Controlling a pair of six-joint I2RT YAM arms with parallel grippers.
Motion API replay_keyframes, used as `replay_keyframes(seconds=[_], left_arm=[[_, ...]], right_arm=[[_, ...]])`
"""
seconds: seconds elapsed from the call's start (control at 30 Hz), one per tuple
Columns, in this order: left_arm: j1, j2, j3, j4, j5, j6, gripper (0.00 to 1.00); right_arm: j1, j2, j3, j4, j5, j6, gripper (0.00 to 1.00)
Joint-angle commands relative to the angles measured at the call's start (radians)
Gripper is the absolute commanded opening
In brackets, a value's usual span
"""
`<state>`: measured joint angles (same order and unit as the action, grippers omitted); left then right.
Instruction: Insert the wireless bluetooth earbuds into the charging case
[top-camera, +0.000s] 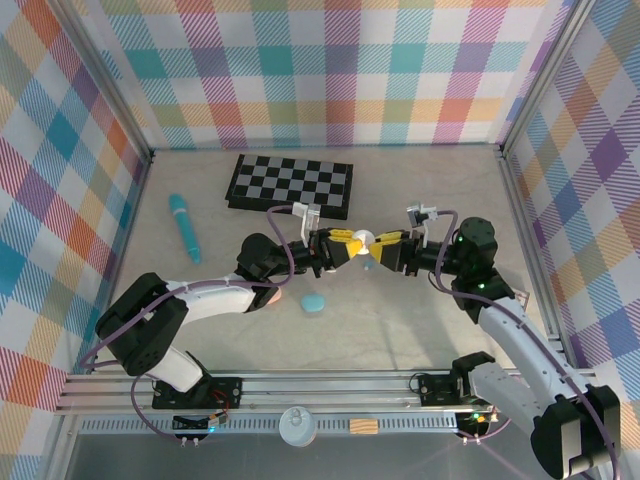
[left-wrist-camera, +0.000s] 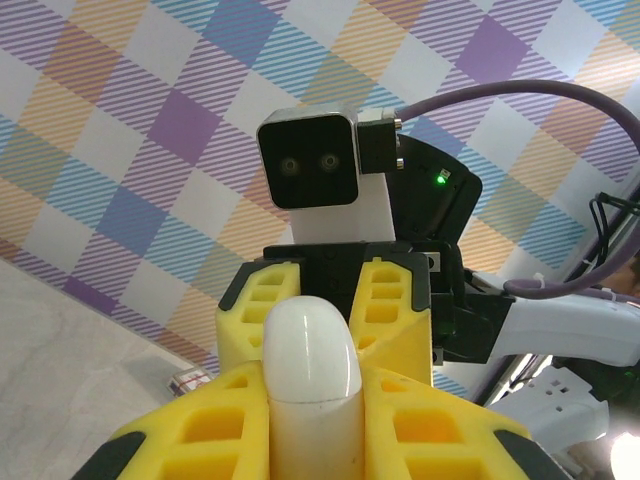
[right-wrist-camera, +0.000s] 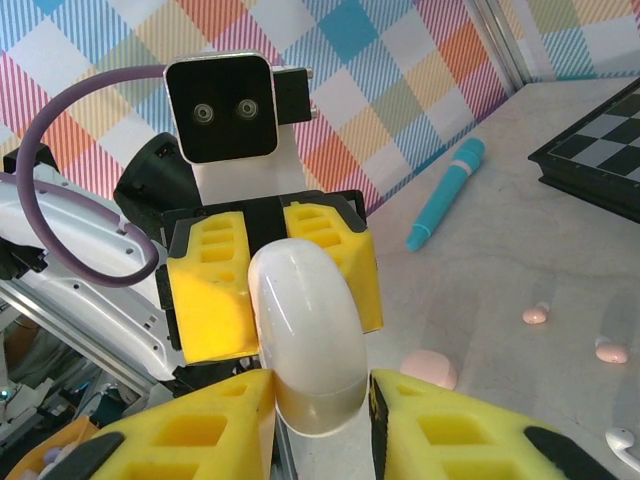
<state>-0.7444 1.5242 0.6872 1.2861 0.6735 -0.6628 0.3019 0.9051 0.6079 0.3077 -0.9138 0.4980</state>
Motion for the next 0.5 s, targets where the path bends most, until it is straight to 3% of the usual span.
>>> replay_keyframes(seconds=[0.0, 0.2, 0.33, 0.47], left_arm=[[0.0, -0.03, 0.023, 0.053, 0.044, -0.009, 0.11], [-0.001, -0.027, 0.024, 0.053, 0.056, -0.016, 0.11], [-0.002, -0.027, 0.02, 0.054, 0.054, -0.014, 0.11], [-0.002, -0.027, 0.017, 0.054, 0.054, -0.014, 0.11]], right_arm=[[0.004, 0.003, 0.044, 0.036, -0.035, -0.002, 0.28], [0.037, 0.005, 0.084, -0.047, -0.048, -0.083, 0.26], [0.055, 0.004, 0.087, -0.047, -0.034, -0.092, 0.31], [0.057, 0.004, 0.083, -0.037, -0.029, -0.087, 0.29]])
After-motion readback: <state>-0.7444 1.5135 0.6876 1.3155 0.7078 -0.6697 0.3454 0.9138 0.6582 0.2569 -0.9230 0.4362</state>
